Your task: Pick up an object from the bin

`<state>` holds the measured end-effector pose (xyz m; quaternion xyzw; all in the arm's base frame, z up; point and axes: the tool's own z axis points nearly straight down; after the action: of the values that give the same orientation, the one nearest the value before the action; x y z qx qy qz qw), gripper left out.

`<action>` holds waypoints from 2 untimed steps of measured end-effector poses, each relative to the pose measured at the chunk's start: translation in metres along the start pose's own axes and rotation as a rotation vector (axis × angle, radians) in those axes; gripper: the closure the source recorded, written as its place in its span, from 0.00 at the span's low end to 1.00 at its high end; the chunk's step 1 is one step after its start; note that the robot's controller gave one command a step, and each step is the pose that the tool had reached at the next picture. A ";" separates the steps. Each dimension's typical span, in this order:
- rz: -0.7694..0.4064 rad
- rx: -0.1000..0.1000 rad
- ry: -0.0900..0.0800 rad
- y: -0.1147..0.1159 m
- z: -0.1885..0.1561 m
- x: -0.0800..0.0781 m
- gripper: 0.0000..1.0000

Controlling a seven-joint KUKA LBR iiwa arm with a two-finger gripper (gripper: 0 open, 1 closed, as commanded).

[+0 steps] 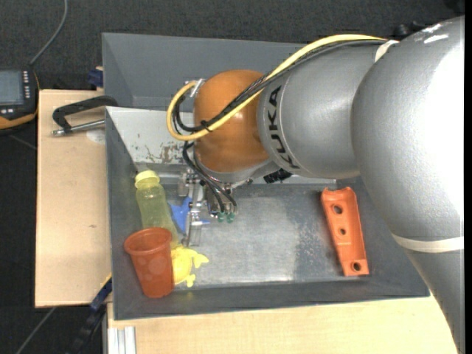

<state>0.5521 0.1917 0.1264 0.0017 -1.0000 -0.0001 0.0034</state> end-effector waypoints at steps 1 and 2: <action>0.003 -0.002 -0.008 -0.001 -0.005 -0.002 0.00; -0.237 -0.003 -0.010 -0.025 0.036 -0.029 0.00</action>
Offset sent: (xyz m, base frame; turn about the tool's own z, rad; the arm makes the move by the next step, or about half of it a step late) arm 0.0357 -0.0380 -0.0564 -0.3131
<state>0.5808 0.1670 0.0897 0.1199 -0.9928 -0.0021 -0.0017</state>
